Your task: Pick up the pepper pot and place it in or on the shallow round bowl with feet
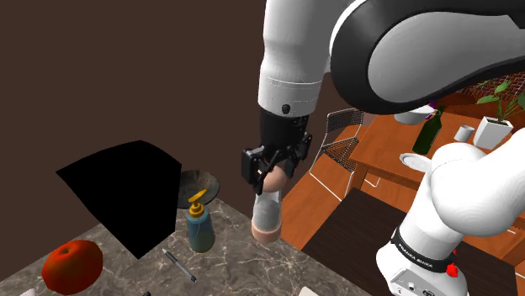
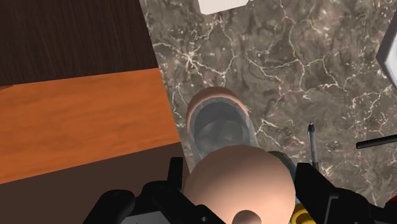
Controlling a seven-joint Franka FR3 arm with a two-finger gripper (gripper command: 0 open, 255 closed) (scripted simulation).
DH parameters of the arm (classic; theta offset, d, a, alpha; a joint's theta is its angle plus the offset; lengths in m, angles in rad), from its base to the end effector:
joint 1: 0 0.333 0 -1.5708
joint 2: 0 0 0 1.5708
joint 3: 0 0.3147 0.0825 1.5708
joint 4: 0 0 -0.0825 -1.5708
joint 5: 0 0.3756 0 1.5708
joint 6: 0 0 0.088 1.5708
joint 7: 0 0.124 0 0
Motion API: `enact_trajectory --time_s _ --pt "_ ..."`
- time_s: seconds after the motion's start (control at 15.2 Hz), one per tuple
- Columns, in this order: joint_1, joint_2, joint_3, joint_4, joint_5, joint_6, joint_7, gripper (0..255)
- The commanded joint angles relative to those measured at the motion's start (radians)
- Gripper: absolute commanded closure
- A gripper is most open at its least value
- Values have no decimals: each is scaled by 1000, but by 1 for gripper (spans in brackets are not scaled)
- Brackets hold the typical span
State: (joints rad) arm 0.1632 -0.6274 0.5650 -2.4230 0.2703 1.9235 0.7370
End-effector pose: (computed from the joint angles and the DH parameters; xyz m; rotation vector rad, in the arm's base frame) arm 0.2655 0.2870 0.4794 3.1169 -0.2773 0.1390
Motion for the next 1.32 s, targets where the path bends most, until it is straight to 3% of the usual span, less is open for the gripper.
enact_trajectory --time_s 0.0,0.13,0.59,0.92,1.25 --pt "-1 -5 -8 24 -4 -29 0 255" --pt "-3 -7 -15 48 -9 -55 -1 255" --pt "-118 246 1 273 -125 -39 -16 255" --pt "-175 441 24 470 -227 -63 1 255" --pt "-193 654 42 707 -350 -123 33 255"
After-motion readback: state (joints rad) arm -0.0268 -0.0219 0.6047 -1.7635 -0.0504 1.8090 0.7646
